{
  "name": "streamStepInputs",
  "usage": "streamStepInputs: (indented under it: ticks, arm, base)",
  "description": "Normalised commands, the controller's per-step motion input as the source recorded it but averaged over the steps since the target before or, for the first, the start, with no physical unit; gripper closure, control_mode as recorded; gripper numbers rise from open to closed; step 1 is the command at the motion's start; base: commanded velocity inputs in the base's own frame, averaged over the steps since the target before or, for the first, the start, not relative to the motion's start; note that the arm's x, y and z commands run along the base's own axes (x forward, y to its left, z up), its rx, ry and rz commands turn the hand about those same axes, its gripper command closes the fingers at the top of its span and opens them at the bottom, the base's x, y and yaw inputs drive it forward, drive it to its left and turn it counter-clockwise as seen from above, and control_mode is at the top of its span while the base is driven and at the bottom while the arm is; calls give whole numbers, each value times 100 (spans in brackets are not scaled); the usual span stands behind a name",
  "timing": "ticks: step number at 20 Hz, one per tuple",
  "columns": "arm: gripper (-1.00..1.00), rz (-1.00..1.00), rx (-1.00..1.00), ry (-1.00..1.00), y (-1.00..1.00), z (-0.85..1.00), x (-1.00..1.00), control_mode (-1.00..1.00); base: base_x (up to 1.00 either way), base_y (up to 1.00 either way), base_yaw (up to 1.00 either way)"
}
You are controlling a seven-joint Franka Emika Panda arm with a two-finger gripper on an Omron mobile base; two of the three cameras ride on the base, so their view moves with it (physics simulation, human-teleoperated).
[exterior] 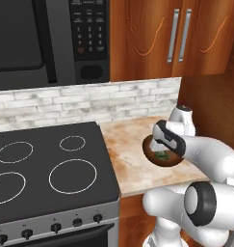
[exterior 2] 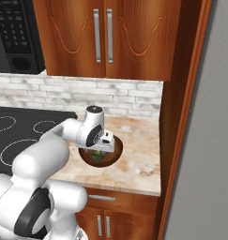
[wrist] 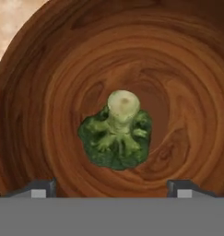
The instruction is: Take the bell pepper, eggplant, and broccoli from the freezer and place them in the bowl on the counter.
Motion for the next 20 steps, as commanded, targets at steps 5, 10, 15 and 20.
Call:
streamStepInputs:
  ticks: [5, 10, 15, 20]
  arm:
    - [-100, 0, 0, -33, 0, 45, -22, -100]
    - [-100, 0, 0, -42, 0, 64, -70, -100]
    - [-100, 0, -4, -28, 1, 88, -72, -100]
    - [-100, 0, -5, -11, 13, 98, -69, -100]
  base:
    - [0, 0, 0]
    - [0, 0, 0]
    - [0, 0, 0]
    - [0, 0, 0]
